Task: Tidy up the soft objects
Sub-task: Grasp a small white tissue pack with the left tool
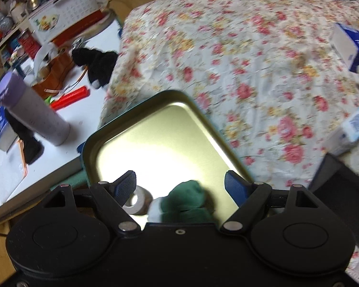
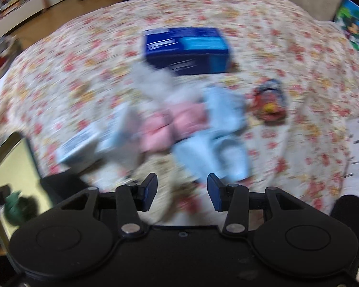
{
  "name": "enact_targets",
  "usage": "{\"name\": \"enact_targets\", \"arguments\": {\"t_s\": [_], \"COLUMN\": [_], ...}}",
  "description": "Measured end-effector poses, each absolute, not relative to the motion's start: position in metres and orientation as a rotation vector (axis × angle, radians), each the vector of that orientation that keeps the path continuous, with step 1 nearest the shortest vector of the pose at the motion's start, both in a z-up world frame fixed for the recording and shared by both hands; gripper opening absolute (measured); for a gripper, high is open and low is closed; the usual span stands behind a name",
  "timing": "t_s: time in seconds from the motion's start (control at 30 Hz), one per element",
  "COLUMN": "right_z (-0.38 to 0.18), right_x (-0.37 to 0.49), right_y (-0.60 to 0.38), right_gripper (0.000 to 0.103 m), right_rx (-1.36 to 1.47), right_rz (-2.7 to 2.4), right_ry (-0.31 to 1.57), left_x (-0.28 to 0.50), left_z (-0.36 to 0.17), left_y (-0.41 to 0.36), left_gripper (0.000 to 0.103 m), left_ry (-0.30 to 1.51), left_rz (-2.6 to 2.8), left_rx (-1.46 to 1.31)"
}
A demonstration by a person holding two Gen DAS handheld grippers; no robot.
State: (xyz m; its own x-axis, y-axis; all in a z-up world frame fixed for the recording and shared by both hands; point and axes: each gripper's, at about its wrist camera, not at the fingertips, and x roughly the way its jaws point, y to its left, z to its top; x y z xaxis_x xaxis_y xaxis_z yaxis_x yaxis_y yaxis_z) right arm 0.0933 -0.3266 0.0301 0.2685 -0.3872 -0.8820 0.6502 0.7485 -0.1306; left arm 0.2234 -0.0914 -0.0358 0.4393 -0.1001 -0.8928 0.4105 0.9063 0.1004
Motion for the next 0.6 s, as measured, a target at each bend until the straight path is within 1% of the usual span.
{"name": "enact_targets", "arguments": {"t_s": [0.17, 0.33, 0.47, 0.6], "right_z": [0.026, 0.018, 0.011, 0.006], "right_x": [0.081, 0.073, 0.068, 0.066], "right_y": [-0.374, -0.402, -0.415, -0.422], "right_gripper": [0.044, 0.045, 0.045, 0.045], "right_rx": [0.314, 0.385, 0.444, 0.471], "right_rz": [-0.789, -0.814, -0.814, -0.791], "right_ry": [1.078, 1.068, 1.056, 1.040], "left_x": [0.206, 0.194, 0.180, 0.170], "left_z": [-0.007, 0.014, 0.017, 0.008], "left_y": [-0.130, -0.168, -0.194, -0.218], "left_gripper": [0.078, 0.079, 0.079, 0.079], "left_ry": [0.996, 0.962, 0.942, 0.923], "left_rz": [-0.391, -0.475, -0.559, -0.601], "left_rx": [0.385, 0.419, 0.475, 0.572]}}
